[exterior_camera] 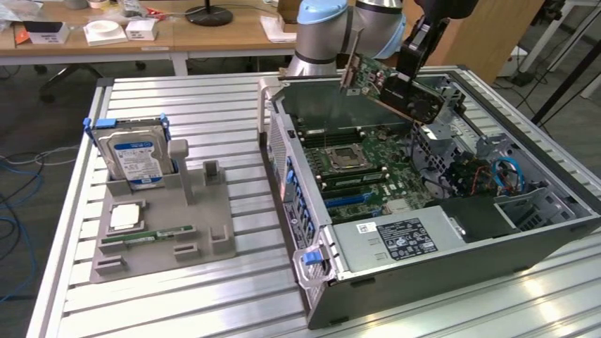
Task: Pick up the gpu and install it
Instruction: 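Insert the gpu into the slot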
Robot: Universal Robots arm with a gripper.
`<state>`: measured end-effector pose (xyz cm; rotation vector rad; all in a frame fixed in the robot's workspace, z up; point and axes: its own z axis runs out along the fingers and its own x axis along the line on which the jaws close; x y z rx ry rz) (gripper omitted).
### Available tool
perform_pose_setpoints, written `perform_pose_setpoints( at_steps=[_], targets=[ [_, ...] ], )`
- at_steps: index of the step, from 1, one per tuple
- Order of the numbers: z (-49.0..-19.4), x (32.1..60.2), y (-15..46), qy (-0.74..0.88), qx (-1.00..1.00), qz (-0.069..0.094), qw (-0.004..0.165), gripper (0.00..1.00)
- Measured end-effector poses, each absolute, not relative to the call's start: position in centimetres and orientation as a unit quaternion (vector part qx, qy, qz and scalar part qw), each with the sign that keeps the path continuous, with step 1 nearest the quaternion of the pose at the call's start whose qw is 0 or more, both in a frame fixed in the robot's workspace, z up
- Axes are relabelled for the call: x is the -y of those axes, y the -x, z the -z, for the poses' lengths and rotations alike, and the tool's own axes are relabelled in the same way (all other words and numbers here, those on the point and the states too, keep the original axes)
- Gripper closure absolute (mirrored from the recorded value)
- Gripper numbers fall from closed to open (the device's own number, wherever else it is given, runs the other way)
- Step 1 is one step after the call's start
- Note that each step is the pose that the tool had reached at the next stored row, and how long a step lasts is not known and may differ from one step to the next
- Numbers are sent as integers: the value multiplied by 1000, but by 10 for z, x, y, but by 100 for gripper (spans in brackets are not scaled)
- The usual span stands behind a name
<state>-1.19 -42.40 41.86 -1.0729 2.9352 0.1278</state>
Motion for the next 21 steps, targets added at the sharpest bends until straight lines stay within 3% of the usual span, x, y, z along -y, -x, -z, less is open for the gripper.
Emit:
perform_pose_setpoints(
  at_steps=[21],
  targets=[
    [-419,424,12,348,-936,-41,7,74]
  ],
)
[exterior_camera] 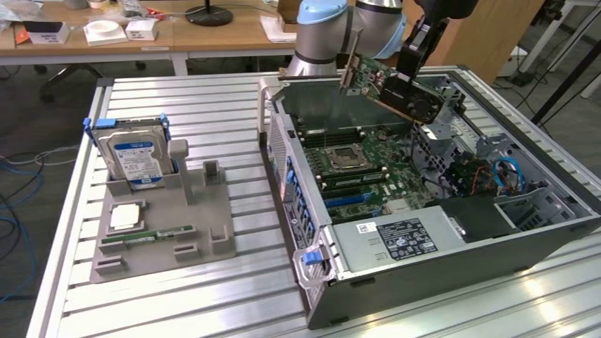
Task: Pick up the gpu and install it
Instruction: 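Insert the gpu into the slot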
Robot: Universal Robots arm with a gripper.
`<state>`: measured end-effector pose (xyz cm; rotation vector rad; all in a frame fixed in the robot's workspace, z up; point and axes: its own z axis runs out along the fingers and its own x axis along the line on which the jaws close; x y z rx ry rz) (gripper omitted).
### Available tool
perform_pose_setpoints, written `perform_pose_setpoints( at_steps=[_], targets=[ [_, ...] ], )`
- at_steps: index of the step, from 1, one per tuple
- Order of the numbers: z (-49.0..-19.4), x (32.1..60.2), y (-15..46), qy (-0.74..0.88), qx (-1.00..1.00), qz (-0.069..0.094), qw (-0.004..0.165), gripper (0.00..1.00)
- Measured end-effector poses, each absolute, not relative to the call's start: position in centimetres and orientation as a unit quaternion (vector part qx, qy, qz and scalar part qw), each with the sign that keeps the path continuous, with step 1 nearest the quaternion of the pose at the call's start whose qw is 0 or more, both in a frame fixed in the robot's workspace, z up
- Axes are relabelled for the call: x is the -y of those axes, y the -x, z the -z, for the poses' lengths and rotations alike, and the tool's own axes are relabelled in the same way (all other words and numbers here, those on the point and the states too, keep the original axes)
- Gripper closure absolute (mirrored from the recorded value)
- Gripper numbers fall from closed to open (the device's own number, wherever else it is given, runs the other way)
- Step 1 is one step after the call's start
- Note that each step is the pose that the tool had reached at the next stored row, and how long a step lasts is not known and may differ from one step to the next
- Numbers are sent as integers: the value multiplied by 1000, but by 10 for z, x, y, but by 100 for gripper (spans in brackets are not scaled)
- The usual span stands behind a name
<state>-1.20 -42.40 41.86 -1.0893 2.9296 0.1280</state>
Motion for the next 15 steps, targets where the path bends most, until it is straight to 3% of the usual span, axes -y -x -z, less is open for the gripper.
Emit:
perform_pose_setpoints(
  at_steps=[15],
  targets=[
    [-419,424,12,352,-935,-41,7,74]
  ],
)
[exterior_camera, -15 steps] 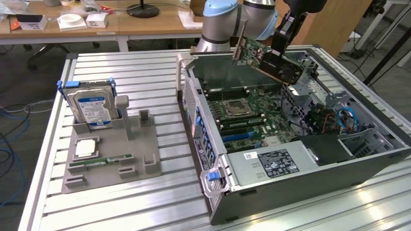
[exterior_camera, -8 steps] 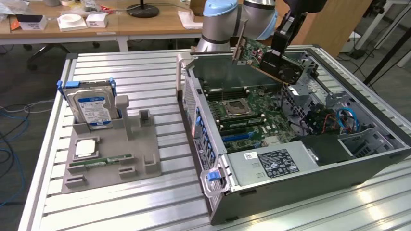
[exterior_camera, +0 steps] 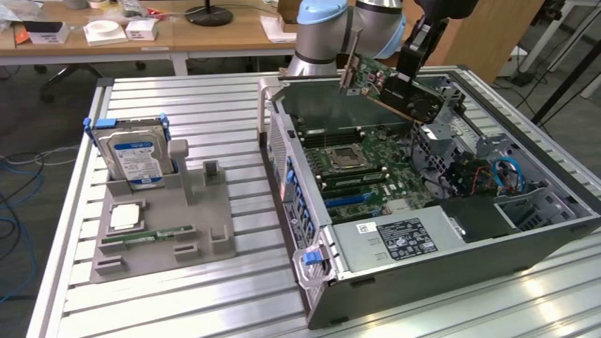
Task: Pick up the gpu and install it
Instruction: 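Insert the gpu into the slot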
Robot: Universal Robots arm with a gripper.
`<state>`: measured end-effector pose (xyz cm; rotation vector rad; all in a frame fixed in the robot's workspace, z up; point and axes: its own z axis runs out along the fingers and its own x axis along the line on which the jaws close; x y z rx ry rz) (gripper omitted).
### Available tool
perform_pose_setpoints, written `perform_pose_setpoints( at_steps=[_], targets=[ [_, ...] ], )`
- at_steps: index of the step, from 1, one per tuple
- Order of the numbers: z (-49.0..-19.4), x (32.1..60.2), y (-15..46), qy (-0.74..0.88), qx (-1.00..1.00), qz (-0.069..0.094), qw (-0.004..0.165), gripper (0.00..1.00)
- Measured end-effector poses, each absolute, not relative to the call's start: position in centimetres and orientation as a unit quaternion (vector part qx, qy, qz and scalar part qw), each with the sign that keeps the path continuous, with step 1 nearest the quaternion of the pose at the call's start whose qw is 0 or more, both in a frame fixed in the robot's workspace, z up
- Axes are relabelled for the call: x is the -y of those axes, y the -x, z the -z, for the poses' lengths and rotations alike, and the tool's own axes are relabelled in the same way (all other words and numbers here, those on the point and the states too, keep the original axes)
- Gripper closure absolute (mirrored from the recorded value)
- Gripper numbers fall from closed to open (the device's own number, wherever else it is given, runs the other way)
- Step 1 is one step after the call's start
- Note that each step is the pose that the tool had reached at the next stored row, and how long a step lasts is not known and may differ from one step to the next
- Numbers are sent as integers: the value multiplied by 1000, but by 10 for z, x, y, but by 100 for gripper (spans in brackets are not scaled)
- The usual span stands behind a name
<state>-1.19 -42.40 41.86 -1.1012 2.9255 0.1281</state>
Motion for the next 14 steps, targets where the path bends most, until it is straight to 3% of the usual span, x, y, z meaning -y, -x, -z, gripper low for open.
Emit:
perform_pose_setpoints(
  at_steps=[14],
  targets=[
    [-419,424,12,355,-934,-41,6,74]
  ],
)
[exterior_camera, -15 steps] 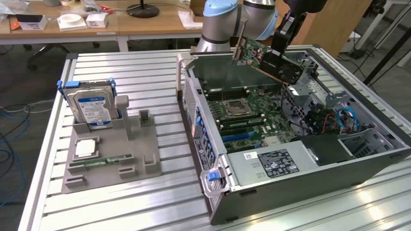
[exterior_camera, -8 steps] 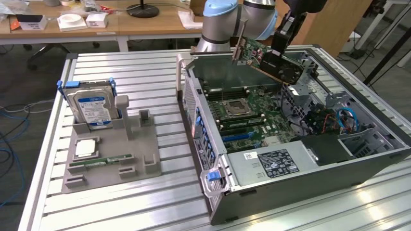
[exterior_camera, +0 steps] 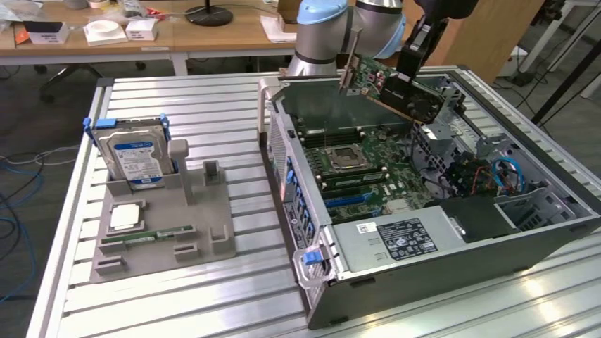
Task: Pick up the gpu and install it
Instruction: 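Insert the gpu into the slot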
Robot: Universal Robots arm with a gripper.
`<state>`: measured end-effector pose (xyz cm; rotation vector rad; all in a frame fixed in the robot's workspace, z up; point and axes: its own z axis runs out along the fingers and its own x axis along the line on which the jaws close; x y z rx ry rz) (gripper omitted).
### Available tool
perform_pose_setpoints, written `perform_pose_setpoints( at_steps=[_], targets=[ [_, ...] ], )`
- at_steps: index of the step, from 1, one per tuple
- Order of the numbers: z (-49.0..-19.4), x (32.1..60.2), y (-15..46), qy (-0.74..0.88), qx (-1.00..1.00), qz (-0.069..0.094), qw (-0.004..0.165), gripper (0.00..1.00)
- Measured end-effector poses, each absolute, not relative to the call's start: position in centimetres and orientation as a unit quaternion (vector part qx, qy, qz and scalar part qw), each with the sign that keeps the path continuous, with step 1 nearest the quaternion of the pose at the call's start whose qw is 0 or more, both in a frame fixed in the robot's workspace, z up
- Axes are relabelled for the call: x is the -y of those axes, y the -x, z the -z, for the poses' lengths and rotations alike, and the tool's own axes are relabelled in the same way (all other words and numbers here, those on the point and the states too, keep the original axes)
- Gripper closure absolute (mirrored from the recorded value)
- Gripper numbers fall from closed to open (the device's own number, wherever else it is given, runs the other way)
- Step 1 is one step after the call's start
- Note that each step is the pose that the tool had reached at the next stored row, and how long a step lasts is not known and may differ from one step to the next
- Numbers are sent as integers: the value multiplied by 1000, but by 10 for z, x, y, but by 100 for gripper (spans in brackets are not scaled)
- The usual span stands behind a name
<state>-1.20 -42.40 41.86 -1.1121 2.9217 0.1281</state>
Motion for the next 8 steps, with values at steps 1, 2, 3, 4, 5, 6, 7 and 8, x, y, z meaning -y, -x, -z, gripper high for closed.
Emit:
perform_pose_setpoints(
  at_steps=[1,2,3,4,5,6,7,8],
  targets=[
    [-419,424,12,356,-934,-41,6,74],
    [-419,424,12,356,-934,-41,6,74],
    [-419,424,12,356,-934,-41,6,74],
    [-419,424,12,356,-933,-41,6,74],
    [-419,424,12,357,-933,-41,6,74],
    [-419,424,12,357,-933,-41,6,74],
    [-419,424,12,357,-933,-41,6,74],
    [-419,424,12,357,-933,-41,6,74]
  ],
)
